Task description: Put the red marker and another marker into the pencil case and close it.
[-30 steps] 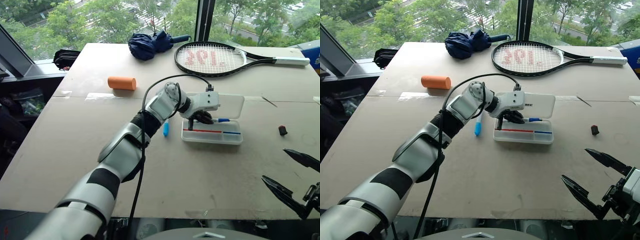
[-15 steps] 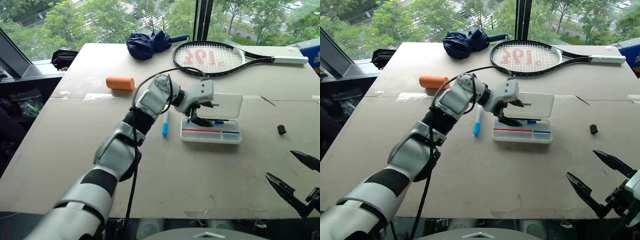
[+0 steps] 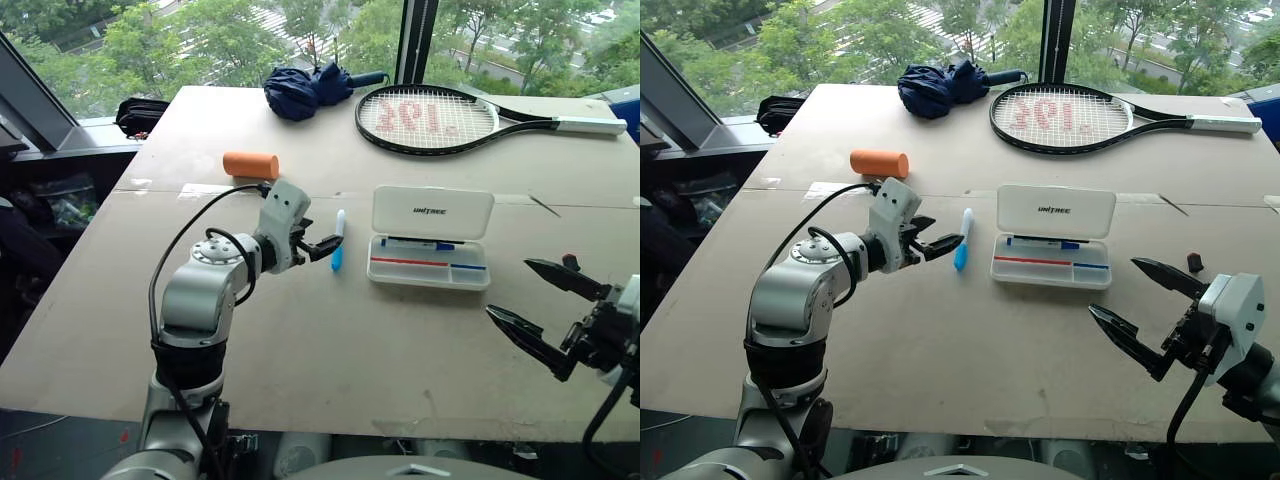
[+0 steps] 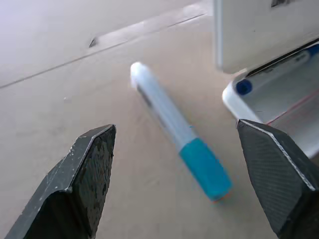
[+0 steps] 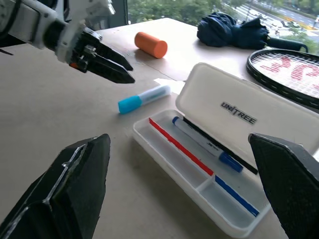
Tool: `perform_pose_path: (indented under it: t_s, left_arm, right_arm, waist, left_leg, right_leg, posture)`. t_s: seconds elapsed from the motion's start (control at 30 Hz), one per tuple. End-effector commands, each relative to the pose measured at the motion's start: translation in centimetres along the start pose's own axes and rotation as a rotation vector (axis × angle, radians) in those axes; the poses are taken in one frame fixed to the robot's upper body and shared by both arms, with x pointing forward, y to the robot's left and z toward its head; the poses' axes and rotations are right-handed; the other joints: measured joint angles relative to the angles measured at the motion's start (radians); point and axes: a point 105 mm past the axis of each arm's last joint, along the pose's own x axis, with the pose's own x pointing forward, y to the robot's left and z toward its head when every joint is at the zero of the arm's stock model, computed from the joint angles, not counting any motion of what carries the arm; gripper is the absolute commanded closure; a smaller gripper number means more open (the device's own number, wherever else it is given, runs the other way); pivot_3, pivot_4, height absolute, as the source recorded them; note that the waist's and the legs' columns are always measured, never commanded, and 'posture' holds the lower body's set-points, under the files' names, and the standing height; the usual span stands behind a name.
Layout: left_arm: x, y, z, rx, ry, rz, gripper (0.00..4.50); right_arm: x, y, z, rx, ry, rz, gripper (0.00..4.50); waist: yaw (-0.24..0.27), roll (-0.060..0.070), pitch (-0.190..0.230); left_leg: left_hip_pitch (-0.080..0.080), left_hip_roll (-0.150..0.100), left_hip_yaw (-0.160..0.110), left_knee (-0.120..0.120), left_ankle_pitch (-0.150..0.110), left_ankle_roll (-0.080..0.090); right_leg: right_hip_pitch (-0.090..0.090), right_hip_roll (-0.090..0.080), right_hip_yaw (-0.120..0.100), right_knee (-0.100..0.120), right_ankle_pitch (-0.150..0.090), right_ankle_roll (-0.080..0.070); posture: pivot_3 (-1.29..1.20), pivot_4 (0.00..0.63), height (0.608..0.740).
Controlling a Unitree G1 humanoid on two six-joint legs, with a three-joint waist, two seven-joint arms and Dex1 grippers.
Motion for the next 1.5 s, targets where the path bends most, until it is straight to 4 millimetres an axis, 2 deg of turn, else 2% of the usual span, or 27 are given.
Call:
perform_pose_path:
  t_s: [0.03, 0.2, 0.33, 0.43, 0.5, 0.63, 0.7, 0.8, 0.9, 0.97, 1.03, 1.2, 1.3, 1.5]
  left_arm:
    - [1.0, -1.0, 0.3, -0.026, 0.010, 0.126, 0.58]
    - [2.7, -1.1, -1.6, -0.116, 0.103, 0.170, 0.58]
    - [3.8, -0.9, -2.6, -0.111, 0.145, 0.194, 0.58]
    - [4.4, -1.2, -2.9, -0.087, 0.153, 0.177, 1.46]
    - [4.4, -1.5, -2.9, -0.070, 0.153, 0.162, 2.27]
    - [3.9, -1.3, -2.7, -0.030, 0.141, 0.144, 4.23]
    - [3.4, -0.8, -2.2, -0.016, 0.107, 0.131, 4.24]
    - [1.8, 0.1, -0.4, 0.009, 0.006, 0.055, 4.24]
    - [-1.2, -2.4, 1.4, 0.071, -0.052, -0.311, 4.24]
    - [-3.0, -4.2, 1.4, 0.208, -0.007, -0.525, 4.24]
    - [-3.7, -5.3, 1.3, 0.296, 0.031, -0.658, 4.24]
    - [-0.2, -7.1, 2.8, 0.539, 0.047, -0.780, 4.24]
    - [1.7, -7.8, 2.9, 0.653, 0.084, -0.832, 4.24]
    - [4.4, -8.5, 3.0, 0.749, 0.122, -0.872, 4.24]
  right_arm:
    - [0.1, 0.6, 0.4, -0.023, -0.022, 0.095, 0.00]
    - [-0.4, 1.0, 0.2, -0.056, 0.005, 0.138, 0.00]
    - [-1.0, 0.9, 0.1, -0.068, 0.018, 0.124, 0.00]
    - [-1.6, 0.9, 0.0, -0.075, 0.030, 0.101, 0.00]
    - [-1.9, 1.0, -0.2, -0.074, 0.036, 0.086, 0.00]
    - [-2.3, 1.0, -0.5, -0.074, 0.047, 0.060, 0.00]
    - [-2.5, 1.0, -0.6, -0.072, 0.049, 0.050, 0.00]
    - [-2.6, 1.1, -0.7, -0.066, 0.049, 0.036, 0.00]
    - [-3.0, 1.3, -0.9, -0.055, 0.054, 0.025, 0.00]
    - [-3.2, 1.2, -1.1, -0.049, 0.057, 0.011, 0.00]
    - [-3.3, 1.2, -1.2, -0.047, 0.060, -0.002, 0.00]
    - [-3.6, 1.5, -1.2, -0.041, 0.065, -0.024, 0.00]
    - [-3.9, 1.8, -1.2, -0.046, 0.075, -0.041, 0.00]
    - [-4.8, 2.5, -1.1, -0.050, 0.097, -0.094, 0.00]
  waist:
    - [0.003, -0.001, 0.000]
    - [-0.008, -0.001, 0.000]
    - [-0.008, 0.000, -0.002]
    - [-0.006, 0.001, -0.004]
    - [-0.004, 0.001, -0.005]
    - [-0.005, 0.002, -0.005]
    - [-0.005, 0.002, -0.005]
    - [-0.008, 0.001, -0.004]
    - [-0.009, 0.000, -0.003]
    - [-0.009, 0.001, -0.003]
    - [-0.005, 0.001, -0.003]
    - [0.016, 0.001, -0.003]
    - [0.013, 0.000, -0.003]
    - [-0.012, 0.000, -0.002]
  left_leg:
    - [0.000, 0.000, -0.001, 0.000, 0.000, 0.000]
    - [0.001, 0.000, -0.001, 0.000, 0.000, 0.000]
    - [0.003, 0.000, 0.000, 0.000, 0.000, 0.000]
    - [0.005, 0.000, 0.000, 0.000, 0.000, 0.000]
    - [0.005, 0.000, -0.001, 0.000, 0.000, 0.000]
    - [0.005, 0.000, -0.001, 0.000, 0.000, 0.000]
    - [0.005, 0.000, -0.001, 0.000, 0.000, 0.000]
    - [0.004, 0.000, -0.001, 0.000, 0.000, 0.000]
    - [0.002, 0.001, 0.000, -0.001, 0.000, 0.000]
    - [0.002, 0.002, 0.000, -0.002, 0.000, -0.001]
    - [0.002, 0.001, 0.001, -0.002, 0.000, -0.001]
    - [0.002, -0.001, 0.002, -0.001, 0.000, -0.001]
    - [0.002, -0.004, 0.003, 0.000, 0.000, 0.000]
    - [0.000, -0.002, 0.002, -0.002, 0.000, 0.000]
  right_leg:
    - [0.001, 0.000, -0.001, 0.000, 0.000, 0.000]
    - [0.001, 0.000, 0.000, 0.001, 0.000, 0.000]
    - [0.001, 0.001, 0.000, 0.001, 0.000, 0.000]
    - [0.003, 0.000, 0.000, 0.001, 0.000, 0.000]
    - [0.004, 0.000, 0.000, 0.001, 0.000, 0.000]
    - [0.004, 0.000, 0.000, 0.001, 0.000, 0.000]
    - [0.004, -0.001, 0.000, 0.000, 0.000, 0.000]
    - [0.004, 0.000, -0.001, 0.000, 0.000, -0.001]
    - [0.001, 0.000, 0.000, 0.001, 0.000, -0.001]
    - [0.000, 0.000, 0.000, 0.001, 0.000, -0.001]
    - [0.000, 0.000, 0.000, 0.000, 0.000, -0.001]
    - [0.002, -0.003, 0.001, -0.002, -0.002, -0.004]
    - [0.002, -0.002, 0.002, -0.002, -0.002, -0.004]
    - [-0.002, 0.002, 0.002, -0.001, -0.001, 0.000]
  posture:
    - [0.00, 0.150, 0.730]
    - [0.00, 0.150, 0.730]
    - [0.00, 0.150, 0.730]
    - [0.00, 0.150, 0.730]
    - [0.00, 0.150, 0.730]
    - [0.00, 0.150, 0.730]
    - [0.00, 0.150, 0.730]
    - [0.00, 0.150, 0.730]
    - [0.00, 0.150, 0.730]
    - [0.00, 0.150, 0.730]
    - [0.00, 0.150, 0.730]
    - [0.00, 0.150, 0.730]
    - [0.00, 0.150, 0.730]
    - [0.00, 0.150, 0.730]
